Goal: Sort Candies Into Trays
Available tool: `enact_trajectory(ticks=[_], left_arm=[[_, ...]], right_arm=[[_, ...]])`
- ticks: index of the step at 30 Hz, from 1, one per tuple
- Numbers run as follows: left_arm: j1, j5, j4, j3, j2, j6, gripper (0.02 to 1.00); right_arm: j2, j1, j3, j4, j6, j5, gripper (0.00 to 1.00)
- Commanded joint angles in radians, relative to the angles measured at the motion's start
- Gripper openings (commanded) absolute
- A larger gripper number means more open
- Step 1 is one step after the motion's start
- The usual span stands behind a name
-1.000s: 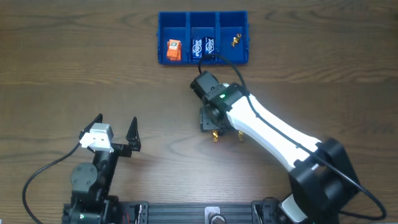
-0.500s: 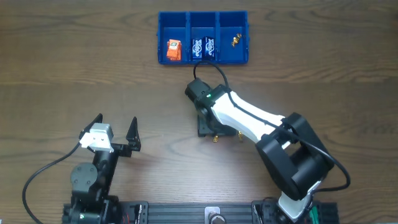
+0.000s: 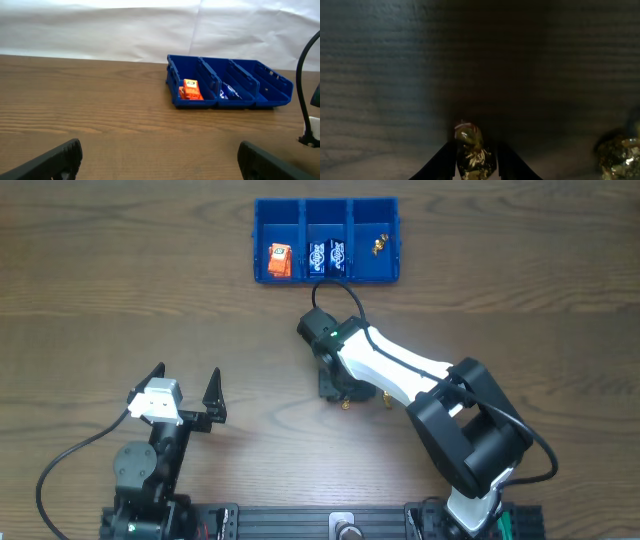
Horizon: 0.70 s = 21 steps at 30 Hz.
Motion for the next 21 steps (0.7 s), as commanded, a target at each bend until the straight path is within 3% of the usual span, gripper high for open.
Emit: enact_trajectory(ticks=[1, 8, 13, 21], left_arm=[[0.003, 0.014, -0.034, -0.019, -0.005, 0.003, 0.998], [0.003, 0.014, -0.034, -0.019, -0.005, 0.003, 0.998], [0.003, 0.014, -0.034, -0.019, -0.005, 0.003, 0.998], [0.003, 0.014, -0.034, -0.019, -0.005, 0.003, 0.996]], right_arm=[[0.035, 0.001, -0.013, -0.006, 0.01, 0.024, 0.299], [0.035, 0.001, -0.013, 0.01, 0.01, 0.024, 0.205], [-0.014, -0.021, -0.006, 0.034, -0.012, 0.026, 0.191], [-0.212, -0.291, 0.299, -0.06, -0.262, 0.032, 0.18]])
